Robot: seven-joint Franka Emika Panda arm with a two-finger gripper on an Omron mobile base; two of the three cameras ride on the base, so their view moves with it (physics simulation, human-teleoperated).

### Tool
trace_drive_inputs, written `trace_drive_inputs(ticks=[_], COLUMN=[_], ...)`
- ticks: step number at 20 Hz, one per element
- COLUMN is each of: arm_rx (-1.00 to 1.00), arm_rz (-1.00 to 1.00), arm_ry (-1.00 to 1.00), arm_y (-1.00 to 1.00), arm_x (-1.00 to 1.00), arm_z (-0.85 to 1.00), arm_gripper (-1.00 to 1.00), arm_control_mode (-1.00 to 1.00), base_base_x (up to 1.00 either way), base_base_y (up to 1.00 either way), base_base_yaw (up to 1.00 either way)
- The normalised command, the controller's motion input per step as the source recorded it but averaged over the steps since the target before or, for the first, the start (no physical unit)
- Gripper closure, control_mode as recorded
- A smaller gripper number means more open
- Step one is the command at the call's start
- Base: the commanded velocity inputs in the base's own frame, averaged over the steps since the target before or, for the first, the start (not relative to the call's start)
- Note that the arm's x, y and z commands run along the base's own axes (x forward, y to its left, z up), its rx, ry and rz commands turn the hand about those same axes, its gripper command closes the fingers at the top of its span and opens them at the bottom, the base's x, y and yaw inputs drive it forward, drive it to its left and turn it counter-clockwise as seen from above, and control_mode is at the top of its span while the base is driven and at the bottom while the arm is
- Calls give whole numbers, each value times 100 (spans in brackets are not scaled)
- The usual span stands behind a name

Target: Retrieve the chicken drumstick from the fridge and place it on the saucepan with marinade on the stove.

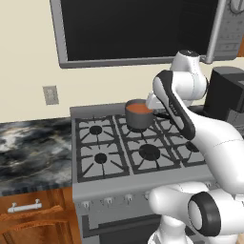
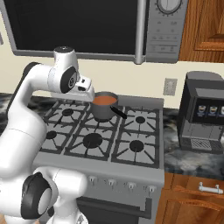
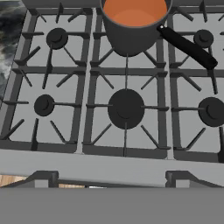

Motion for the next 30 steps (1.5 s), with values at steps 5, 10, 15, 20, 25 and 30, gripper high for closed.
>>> trace_drive_inputs(ticks=[5, 10, 15, 20, 25, 30], arm_rx=[0, 0, 0, 0, 0, 0], arm_rz=[0, 0, 0, 0, 0, 0], arm_ry=[0, 0, 0, 0, 0, 0], arm_y=[0, 0, 0, 0, 0, 0], arm_x=[0, 0, 0, 0, 0, 0], arm_z=[0, 0, 0, 0, 0, 0], arm_gripper=[-100, -100, -100, -100, -100, -100], arm_control_mode=[100, 100, 100, 100, 100, 100], base_base_x=[-3, -26, -9, -1, 3, 1], base_base_y=[7, 14, 24, 6, 25, 39], base_base_yaw=[1, 20, 45, 53, 58, 58])
